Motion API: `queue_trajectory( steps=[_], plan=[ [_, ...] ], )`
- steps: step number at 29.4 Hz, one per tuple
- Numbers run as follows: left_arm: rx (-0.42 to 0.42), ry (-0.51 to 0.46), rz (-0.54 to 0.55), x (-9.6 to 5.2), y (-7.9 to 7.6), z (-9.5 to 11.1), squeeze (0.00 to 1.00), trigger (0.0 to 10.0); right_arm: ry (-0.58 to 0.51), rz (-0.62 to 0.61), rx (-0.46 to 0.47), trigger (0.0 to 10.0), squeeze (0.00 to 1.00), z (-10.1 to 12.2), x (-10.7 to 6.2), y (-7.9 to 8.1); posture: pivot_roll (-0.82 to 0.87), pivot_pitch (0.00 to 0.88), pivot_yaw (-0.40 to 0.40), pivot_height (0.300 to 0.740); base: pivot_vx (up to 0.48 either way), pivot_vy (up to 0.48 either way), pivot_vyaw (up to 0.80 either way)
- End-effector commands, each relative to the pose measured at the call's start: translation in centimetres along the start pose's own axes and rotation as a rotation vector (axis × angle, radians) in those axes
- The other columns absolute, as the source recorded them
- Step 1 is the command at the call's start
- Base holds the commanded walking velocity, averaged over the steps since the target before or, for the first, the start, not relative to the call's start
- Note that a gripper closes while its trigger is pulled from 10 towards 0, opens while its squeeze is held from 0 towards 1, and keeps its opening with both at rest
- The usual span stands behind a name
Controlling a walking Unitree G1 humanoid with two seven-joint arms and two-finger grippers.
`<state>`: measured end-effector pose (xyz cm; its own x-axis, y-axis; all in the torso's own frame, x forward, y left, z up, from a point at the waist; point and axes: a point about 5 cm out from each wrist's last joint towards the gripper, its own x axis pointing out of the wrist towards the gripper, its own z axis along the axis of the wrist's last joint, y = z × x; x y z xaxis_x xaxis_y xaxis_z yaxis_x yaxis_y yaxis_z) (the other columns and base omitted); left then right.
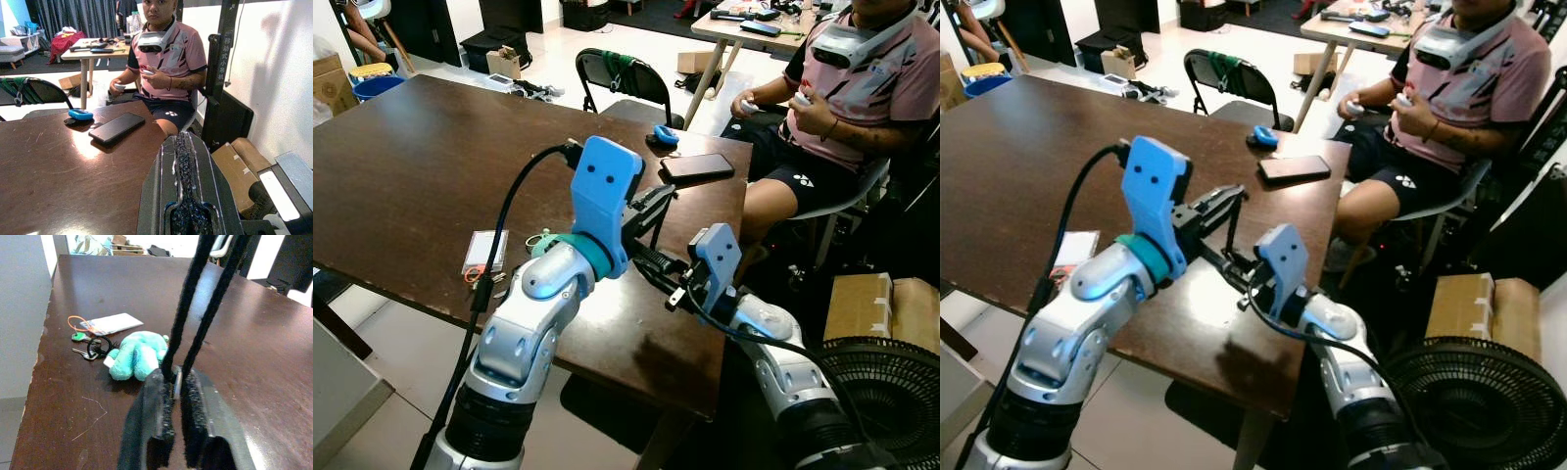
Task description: Hang keys on a hook
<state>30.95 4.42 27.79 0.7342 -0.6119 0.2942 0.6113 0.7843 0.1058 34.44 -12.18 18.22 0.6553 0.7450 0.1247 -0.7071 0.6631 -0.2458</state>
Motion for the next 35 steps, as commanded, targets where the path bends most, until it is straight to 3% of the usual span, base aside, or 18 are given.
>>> queue_trajectory(
  steps=[1, 14, 15, 16, 27, 28, 29, 30, 33, 34, 35],
  plan=[
    [0.001, 0.008, -0.007, -0.2, -0.2, -0.1, 0.00, 10.0, 0.007, 0.010, 0.011, 0.0, 0.00, -0.3, -0.1, 0.2, 0.07, 0.087, 0.073, 0.740, 0.000, 0.000, 0.00],
    [0.022, 0.046, 0.062, -0.5, 0.6, -1.0, 0.00, 10.0, -0.029, -0.001, 0.031, 0.0, 0.00, 0.1, -0.3, 0.1, 0.07, 0.093, 0.074, 0.740, 0.000, 0.000, 0.00],
    [0.023, 0.051, 0.059, -0.6, 0.8, -1.3, 1.00, 10.0, -0.035, -0.008, 0.027, 9.6, 0.00, 0.2, -0.3, 0.2, 0.07, 0.095, 0.075, 0.740, 0.000, 0.000, 0.00],
    [0.027, 0.061, 0.068, -0.7, 1.0, -1.6, 1.00, 10.0, -0.041, -0.010, 0.029, 10.0, 0.00, 0.3, -0.3, 0.2, 0.07, 0.097, 0.077, 0.740, 0.000, 0.000, 0.00],
    [0.019, 0.132, 0.089, -2.4, 2.1, -3.2, 1.00, 10.0, -0.043, -0.033, 0.036, 10.0, 0.00, 0.2, -0.5, 0.1, 0.08, 0.105, 0.080, 0.740, 0.000, 0.000, 0.00],
    [0.038, 0.200, 0.160, -2.4, 3.1, -4.4, 1.00, 10.0, -0.045, -0.030, 0.038, 10.0, 0.00, 0.2, -0.5, 0.3, 0.08, 0.105, 0.082, 0.740, 0.000, 0.000, 0.00],
    [0.038, 0.200, 0.160, -2.4, 3.1, -4.4, 1.00, 10.0, -0.045, -0.030, 0.038, 10.0, 0.00, 0.2, -0.5, 0.3, 0.08, 0.105, 0.082, 0.740, 0.000, 0.000, 0.00],
    [0.073, 0.317, 0.265, -2.4, 4.6, -6.1, 0.49, 10.0, -0.044, -0.008, 0.046, 10.0, 0.00, 0.2, -0.5, 0.7, 0.08, 0.106, 0.082, 0.740, 0.000, 0.000, 0.00],
    [0.103, 0.399, 0.339, -2.5, 5.6, -7.2, 0.49, 10.0, -0.043, 0.010, 0.052, 10.0, 0.00, 0.1, -0.6, 1.0, 0.07, 0.105, 0.083, 0.740, 0.000, 0.000, 0.00],
    [0.125, 0.463, 0.415, -2.8, 6.9, -8.1, 0.00, 10.0, -0.039, 0.027, 0.053, 10.0, 0.00, 0.1, -0.8, 1.4, 0.07, 0.106, 0.086, 0.740, 0.000, 0.000, 0.00],
    [0.125, 0.463, 0.415, -2.8, 6.9, -8.1, 0.00, 10.0, -0.039, 0.027, 0.053, 10.0, 0.00, 0.1, -0.8, 1.4, 0.07, 0.106, 0.086, 0.740, 0.000, 0.000, 0.00]
  ],
)
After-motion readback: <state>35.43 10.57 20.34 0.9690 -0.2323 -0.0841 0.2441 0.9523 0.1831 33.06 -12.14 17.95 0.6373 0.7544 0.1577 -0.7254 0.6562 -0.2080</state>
